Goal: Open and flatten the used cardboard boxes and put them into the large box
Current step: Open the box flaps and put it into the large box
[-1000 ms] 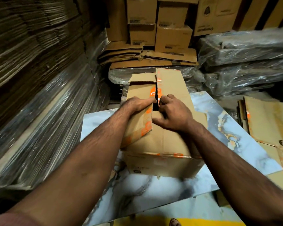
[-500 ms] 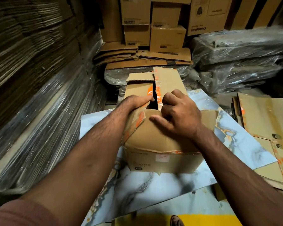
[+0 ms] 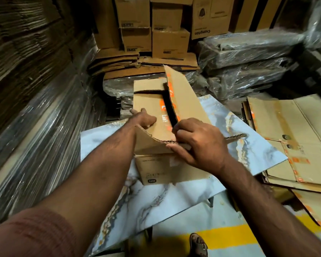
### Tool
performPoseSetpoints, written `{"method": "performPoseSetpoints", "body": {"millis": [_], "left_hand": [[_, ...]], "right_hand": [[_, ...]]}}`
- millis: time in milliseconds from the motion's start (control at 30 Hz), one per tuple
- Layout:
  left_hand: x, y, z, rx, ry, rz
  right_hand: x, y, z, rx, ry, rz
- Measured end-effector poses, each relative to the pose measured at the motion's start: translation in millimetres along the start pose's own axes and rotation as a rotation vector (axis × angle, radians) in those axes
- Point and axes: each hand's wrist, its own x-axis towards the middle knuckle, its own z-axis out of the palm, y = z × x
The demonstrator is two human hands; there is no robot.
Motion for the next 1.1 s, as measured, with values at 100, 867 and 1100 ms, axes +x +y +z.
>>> {"method": "performPoseSetpoints", "body": {"millis": [100,867,1100], "left_hand": [[-2,-23,12,0.098,0.080,0.131],[-30,-41,57,0.301,0.604,0.351],[-35,-39,57,0.289,0.549,0.263]], "right_hand": [[-9,-9,-11,0.061,-0.200,0.143],[-11,-49,31,0.097,-0.933,0.534],[107,14,58,0.408,-0.536,0.666]]}}
